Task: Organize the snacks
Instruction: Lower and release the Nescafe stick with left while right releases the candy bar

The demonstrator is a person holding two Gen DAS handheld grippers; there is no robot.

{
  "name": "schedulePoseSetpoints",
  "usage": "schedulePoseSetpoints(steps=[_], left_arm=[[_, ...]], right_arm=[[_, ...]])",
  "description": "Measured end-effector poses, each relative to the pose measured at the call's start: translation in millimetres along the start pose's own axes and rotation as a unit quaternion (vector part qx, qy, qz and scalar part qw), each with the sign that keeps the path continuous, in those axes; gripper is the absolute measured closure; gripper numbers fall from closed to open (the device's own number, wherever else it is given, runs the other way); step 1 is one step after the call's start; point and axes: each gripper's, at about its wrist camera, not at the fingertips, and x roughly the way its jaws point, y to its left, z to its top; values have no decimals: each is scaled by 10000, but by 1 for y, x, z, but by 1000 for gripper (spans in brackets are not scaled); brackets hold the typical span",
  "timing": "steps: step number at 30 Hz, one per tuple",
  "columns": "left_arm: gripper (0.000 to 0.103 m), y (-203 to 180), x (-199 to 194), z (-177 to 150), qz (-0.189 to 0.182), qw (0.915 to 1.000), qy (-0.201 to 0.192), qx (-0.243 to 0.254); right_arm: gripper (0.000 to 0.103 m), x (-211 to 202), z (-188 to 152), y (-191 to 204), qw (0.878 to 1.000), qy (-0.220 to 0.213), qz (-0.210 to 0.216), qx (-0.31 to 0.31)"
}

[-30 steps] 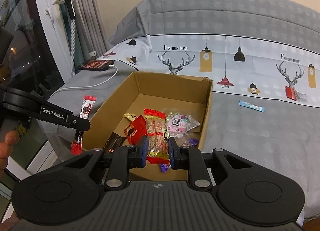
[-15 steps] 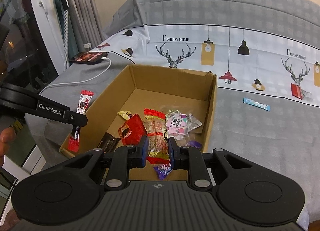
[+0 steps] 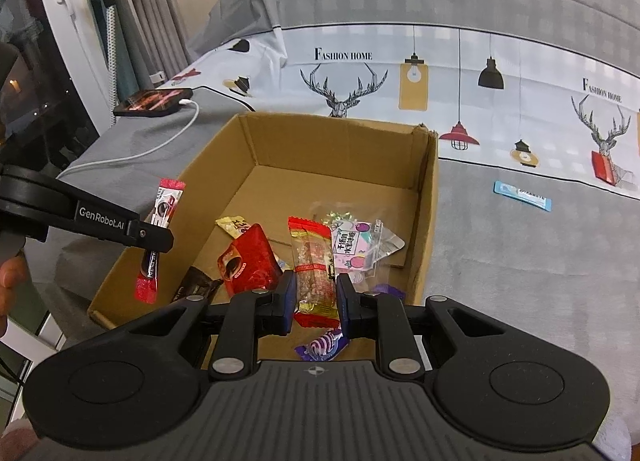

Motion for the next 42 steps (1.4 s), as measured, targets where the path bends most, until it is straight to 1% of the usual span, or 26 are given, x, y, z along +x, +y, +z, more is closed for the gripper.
schedulePoseSetpoints(steps=[10, 21, 24, 25, 27, 28, 29, 30, 31, 32, 34, 36, 37, 42], left_arm=[[89, -2, 35, 9, 130, 9996, 220, 119], [89, -4, 62, 9, 250, 9986, 419, 191], [88, -3, 67, 8, 276, 9983, 491, 176], [86, -2, 67, 9, 262, 9982, 513, 152], [58, 1, 67, 9, 240, 9983, 532, 65], [20, 2, 66, 10, 236, 9982, 543, 14], [1, 4, 65, 11, 269, 9982, 520, -91], [0, 7, 62, 10, 287, 9985, 404, -212], [0, 9, 59, 9, 307, 9985, 337, -292], [0, 10, 58, 8, 305, 9985, 343, -303], [0, 10, 56, 6, 293, 9983, 418, -265], [0, 9, 53, 1, 328, 9981, 466, -242], [0, 8, 49, -3, 359, 9981, 459, -202], [0, -1, 26, -25, 511, 9981, 305, 128]], right_arm=[[80, 31, 5, -4, 9997, 244, 6, 59], [80, 54, 7, -8, 9990, 434, -1, 106], [80, 58, 8, -9, 9989, 448, -12, 118], [80, 59, 9, -9, 9989, 449, -16, 121], [78, 61, 10, -10, 9989, 451, -17, 131], [78, 61, 10, -10, 9990, 435, -10, 140], [76, 60, 11, -10, 9991, 397, -2, 154], [70, 59, 12, -10, 9992, 367, 15, 173], [56, 58, 14, -10, 9992, 336, 35, 205], [45, 56, 14, -10, 9993, 303, 46, 235], [38, 51, 16, -9, 9993, 241, 99, 264], [33, 48, 15, -7, 9992, 278, 128, 262], [29, 46, 14, -7, 9991, 306, 125, 270], [19, 33, 5, 3, 9987, 415, 117, 265]])
